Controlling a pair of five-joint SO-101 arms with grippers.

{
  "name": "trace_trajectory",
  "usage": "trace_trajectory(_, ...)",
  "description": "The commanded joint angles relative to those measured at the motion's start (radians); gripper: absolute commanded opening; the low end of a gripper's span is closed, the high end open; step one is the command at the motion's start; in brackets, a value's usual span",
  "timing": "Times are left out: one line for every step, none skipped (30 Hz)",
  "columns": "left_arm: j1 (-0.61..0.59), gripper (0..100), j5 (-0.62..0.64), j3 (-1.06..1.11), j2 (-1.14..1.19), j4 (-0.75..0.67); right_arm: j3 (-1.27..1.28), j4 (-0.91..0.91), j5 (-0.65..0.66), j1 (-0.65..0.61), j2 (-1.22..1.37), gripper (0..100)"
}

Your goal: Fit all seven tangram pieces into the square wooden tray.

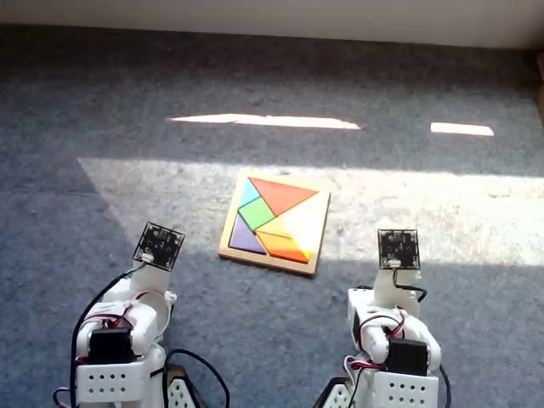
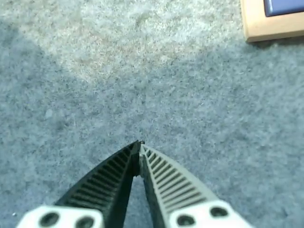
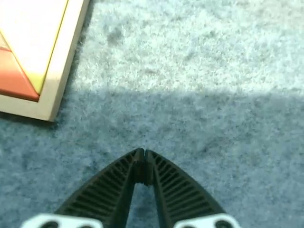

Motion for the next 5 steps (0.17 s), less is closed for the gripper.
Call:
trace_trajectory(-0.007, 1, -0.009, 0.021, -0.03, 0.006, 0.122, 0.008, 0.009, 0.01, -0.008, 1.9)
trace_trajectory(-0.007, 1, -0.009, 0.021, -0.03, 0.006, 0.122, 0.008, 0.009, 0.01, -0.008, 1.9)
trace_trajectory(-0.007, 1, -0.009, 0.021, -0.03, 0.006, 0.122, 0.008, 0.009, 0.01, -0.008, 1.9)
trace_trajectory(-0.007, 1, -0.009, 0.021, -0.03, 0.006, 0.122, 0.008, 0.009, 0.01, -0.008, 1.9)
trace_trajectory(-0.007, 1, -0.009, 0.021, -0.03, 0.006, 0.122, 0.008, 0.009, 0.01, -0.008, 1.9)
